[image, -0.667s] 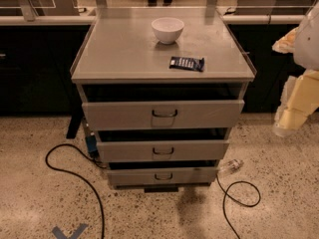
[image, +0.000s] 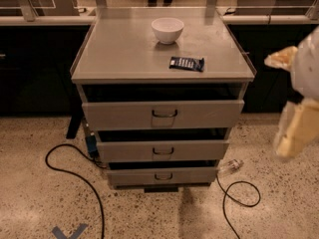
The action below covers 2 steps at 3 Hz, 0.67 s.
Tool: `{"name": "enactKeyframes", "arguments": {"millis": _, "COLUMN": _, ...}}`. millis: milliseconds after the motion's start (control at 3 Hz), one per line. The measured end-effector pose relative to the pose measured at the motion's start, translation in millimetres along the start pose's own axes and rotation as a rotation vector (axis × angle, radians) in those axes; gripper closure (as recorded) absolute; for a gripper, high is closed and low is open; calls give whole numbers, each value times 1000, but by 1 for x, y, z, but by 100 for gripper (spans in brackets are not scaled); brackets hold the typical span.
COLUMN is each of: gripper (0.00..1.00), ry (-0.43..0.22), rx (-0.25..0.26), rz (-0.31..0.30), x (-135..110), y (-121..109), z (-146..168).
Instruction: Open bottom drawer
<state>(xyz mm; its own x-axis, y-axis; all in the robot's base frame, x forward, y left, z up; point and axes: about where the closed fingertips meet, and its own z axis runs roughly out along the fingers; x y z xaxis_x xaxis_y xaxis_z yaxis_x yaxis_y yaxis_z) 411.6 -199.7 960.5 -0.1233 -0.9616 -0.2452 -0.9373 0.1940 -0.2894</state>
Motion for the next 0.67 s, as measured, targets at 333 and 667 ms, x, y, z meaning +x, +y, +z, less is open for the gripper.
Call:
{"name": "enactKeyframes", "arguments": {"millis": 333, "gripper": 0, "ry": -91, "rx": 30, "rz": -66, "x": -4, "y": 45, "z": 26}}
{"name": "enactKeyframes", "arguments": {"millis": 667, "gripper": 0, "ry": -109, "rx": 47, "rz": -111, "x": 11, "y": 84, "z": 77}}
